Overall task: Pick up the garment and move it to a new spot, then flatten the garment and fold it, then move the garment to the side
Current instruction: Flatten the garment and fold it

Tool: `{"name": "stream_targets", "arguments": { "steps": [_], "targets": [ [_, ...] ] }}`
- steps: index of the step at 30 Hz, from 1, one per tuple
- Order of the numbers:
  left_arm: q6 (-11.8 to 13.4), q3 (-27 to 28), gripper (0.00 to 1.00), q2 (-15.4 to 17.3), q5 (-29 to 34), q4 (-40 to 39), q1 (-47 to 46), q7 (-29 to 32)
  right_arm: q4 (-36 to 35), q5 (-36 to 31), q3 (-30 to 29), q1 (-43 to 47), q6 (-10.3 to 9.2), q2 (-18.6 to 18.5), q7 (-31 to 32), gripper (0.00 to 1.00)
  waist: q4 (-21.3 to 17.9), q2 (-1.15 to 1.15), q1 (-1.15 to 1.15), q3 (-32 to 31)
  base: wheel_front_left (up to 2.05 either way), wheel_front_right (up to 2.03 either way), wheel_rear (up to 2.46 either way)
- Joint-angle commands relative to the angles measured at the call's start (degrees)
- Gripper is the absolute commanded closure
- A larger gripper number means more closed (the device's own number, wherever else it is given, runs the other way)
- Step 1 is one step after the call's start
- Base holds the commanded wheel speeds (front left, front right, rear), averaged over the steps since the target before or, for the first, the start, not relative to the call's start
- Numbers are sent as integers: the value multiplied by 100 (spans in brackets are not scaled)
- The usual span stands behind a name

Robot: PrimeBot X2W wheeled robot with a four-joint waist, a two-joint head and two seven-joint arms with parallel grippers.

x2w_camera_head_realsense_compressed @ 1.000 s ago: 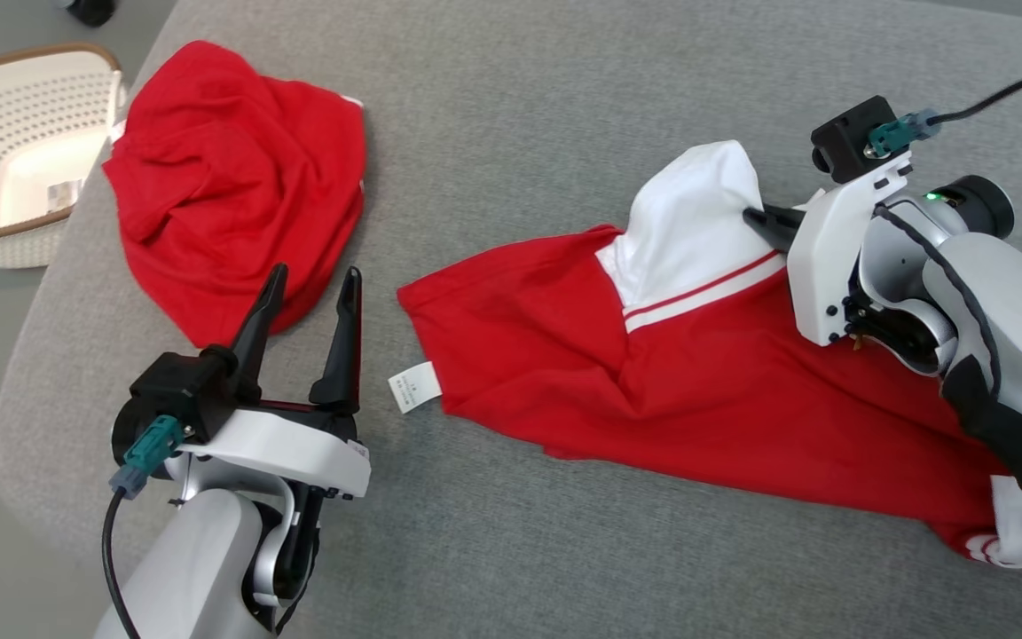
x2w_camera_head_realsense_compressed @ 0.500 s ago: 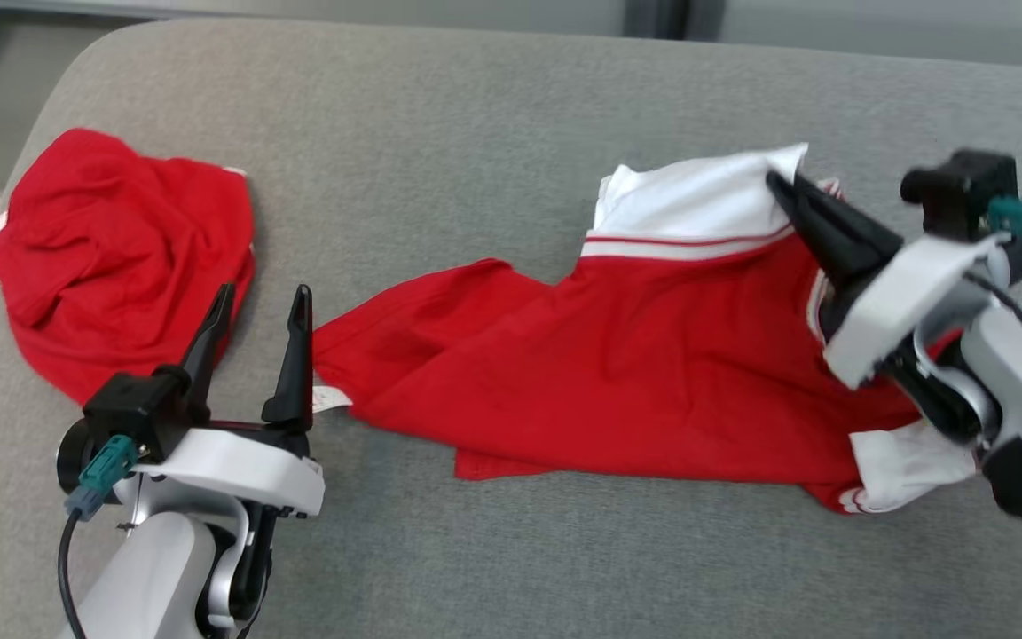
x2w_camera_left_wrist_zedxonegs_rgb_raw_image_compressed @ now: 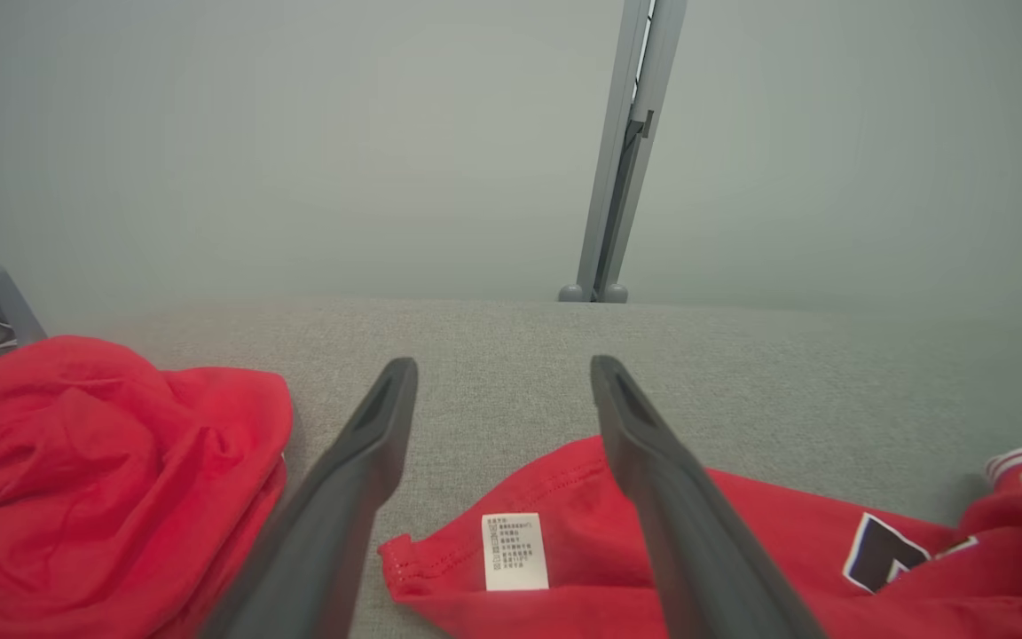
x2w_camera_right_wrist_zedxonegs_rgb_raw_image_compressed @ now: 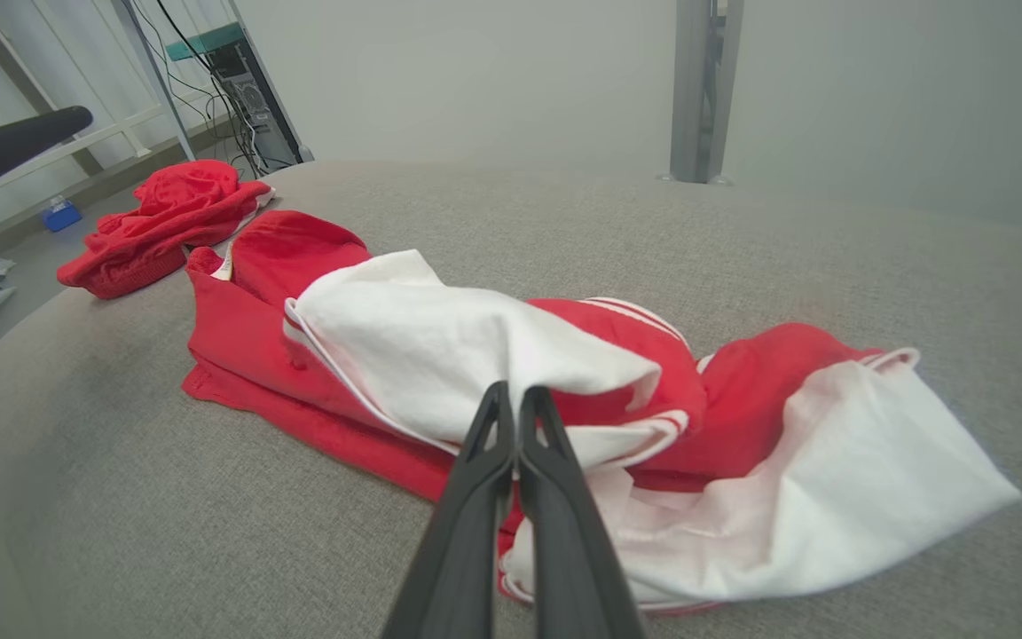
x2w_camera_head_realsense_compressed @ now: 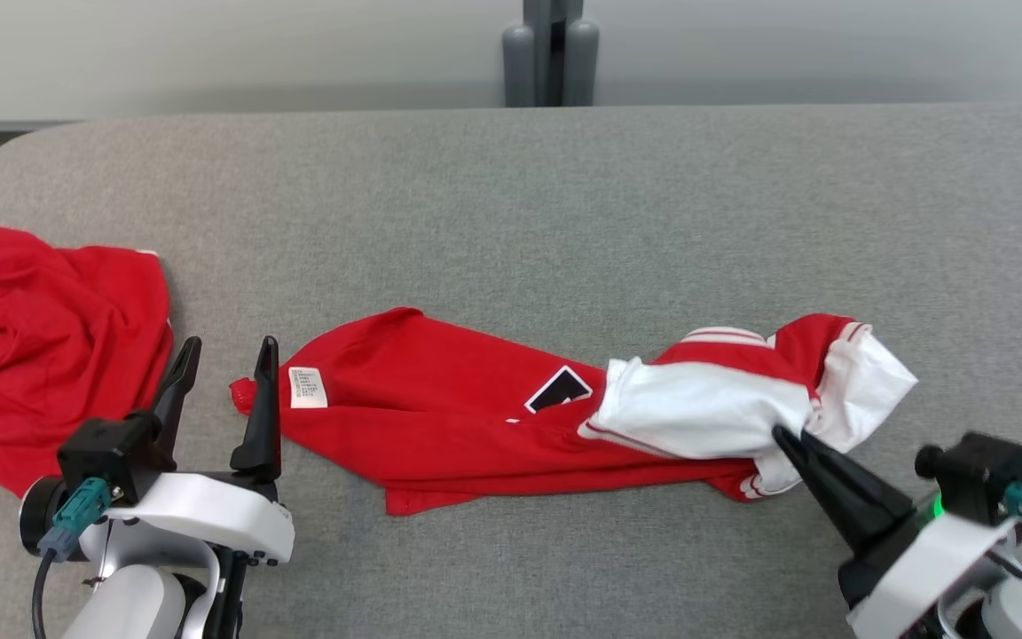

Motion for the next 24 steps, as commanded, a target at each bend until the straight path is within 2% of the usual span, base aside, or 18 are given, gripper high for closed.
{"name": "stream_targets", "arguments": {
  "steps": [1,6,8,13,14,15,16,17,24],
  "targets": [
    [60,27,0,52,-16,-61,82,27,-96,-116,-115,249,1,5,39,100,-131,0,0,-163,0,0,0],
    [184,59,0,158,-29,-228,228,148,-210,-149,-400,879,1,58,21,100,-282,0,0,-289,0,0,0],
    [221,60,0,190,-32,-290,279,189,-85,-225,-457,1059,0,-26,4,100,-322,0,0,-331,0,0,0],
    [318,98,0,233,-52,-426,416,257,219,-162,-384,1252,0,115,-149,100,-435,0,0,-389,0,0,0],
    [334,97,0,241,-56,-443,443,279,322,-181,-350,1273,0,94,-145,96,-450,0,0,-402,0,0,0],
    [354,94,0,242,-58,-459,456,297,402,-109,-349,1290,0,146,-167,71,-461,0,0,-417,0,0,0],
    [367,94,0,247,-65,-480,466,302,488,-15,-336,1333,0,223,-168,15,-474,0,0,-437,0,0,0],
    [391,98,0,254,-68,-503,489,316,567,-41,-300,1347,1,239,-176,0,-484,0,0,-451,0,0,0],
    [496,122,0,300,-95,-662,657,369,642,47,-667,1618,1,405,-395,0,-571,0,0,-539,0,0,0]
  ]
}}
